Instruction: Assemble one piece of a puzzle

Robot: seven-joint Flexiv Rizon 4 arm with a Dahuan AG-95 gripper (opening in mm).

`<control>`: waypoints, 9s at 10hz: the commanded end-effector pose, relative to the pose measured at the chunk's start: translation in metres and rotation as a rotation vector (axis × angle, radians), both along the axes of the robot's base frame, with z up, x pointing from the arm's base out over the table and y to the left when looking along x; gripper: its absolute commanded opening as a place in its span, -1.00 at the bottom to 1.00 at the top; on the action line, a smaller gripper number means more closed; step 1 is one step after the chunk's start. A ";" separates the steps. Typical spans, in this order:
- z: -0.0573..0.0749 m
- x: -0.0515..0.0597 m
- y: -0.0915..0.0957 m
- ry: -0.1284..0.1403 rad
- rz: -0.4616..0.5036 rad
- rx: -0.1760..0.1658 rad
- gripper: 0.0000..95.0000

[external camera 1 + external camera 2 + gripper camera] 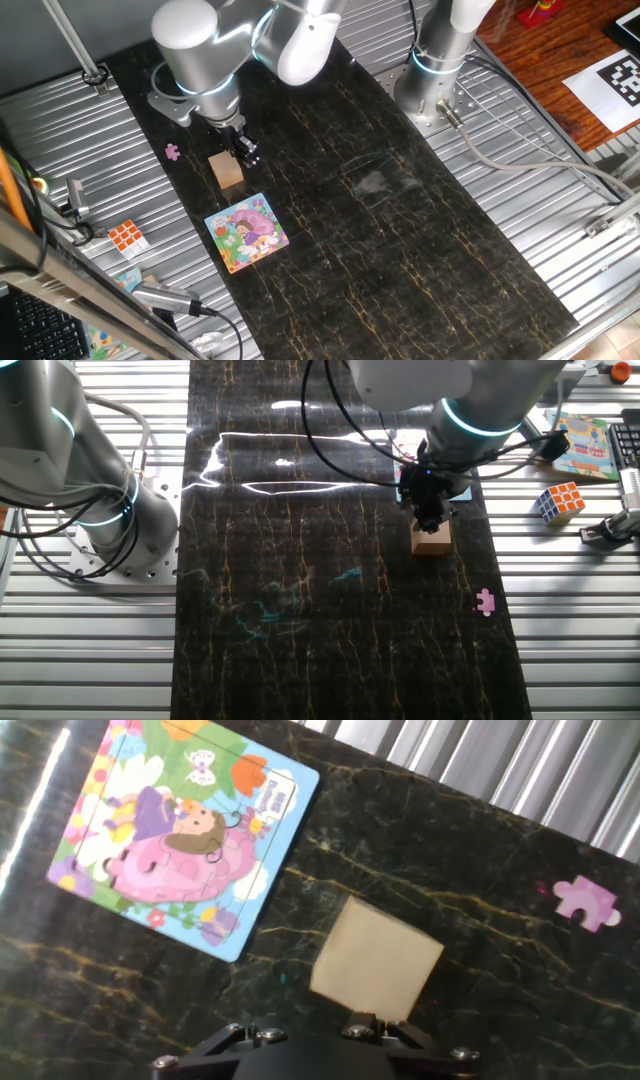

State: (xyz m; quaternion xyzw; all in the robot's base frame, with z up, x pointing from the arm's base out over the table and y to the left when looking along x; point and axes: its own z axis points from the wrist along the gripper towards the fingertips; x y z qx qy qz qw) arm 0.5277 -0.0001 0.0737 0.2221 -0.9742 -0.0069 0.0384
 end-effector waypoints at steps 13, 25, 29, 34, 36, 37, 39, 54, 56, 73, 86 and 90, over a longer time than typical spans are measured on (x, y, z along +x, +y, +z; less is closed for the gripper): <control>0.007 0.004 -0.010 -0.050 -0.222 -0.030 -0.20; -0.005 0.056 -0.083 -0.066 -0.115 -0.028 -0.20; -0.008 0.057 -0.084 -0.049 -0.111 -0.011 -0.20; -0.008 0.057 -0.084 -0.016 -0.196 -0.039 0.20; -0.008 0.057 -0.084 -0.016 -0.216 -0.057 0.20; -0.008 0.057 -0.084 -0.018 -0.222 -0.065 0.20; -0.008 0.057 -0.084 -0.021 -0.243 -0.066 0.20; -0.042 0.112 -0.146 -0.096 -0.192 -0.032 0.20; -0.048 0.120 -0.146 -0.096 -0.191 -0.031 0.20; -0.069 0.136 -0.140 -0.063 -0.319 -0.015 0.20; -0.058 0.132 -0.136 -0.049 -0.318 -0.013 -0.20; -0.030 0.121 -0.120 -0.035 -0.291 -0.010 -0.20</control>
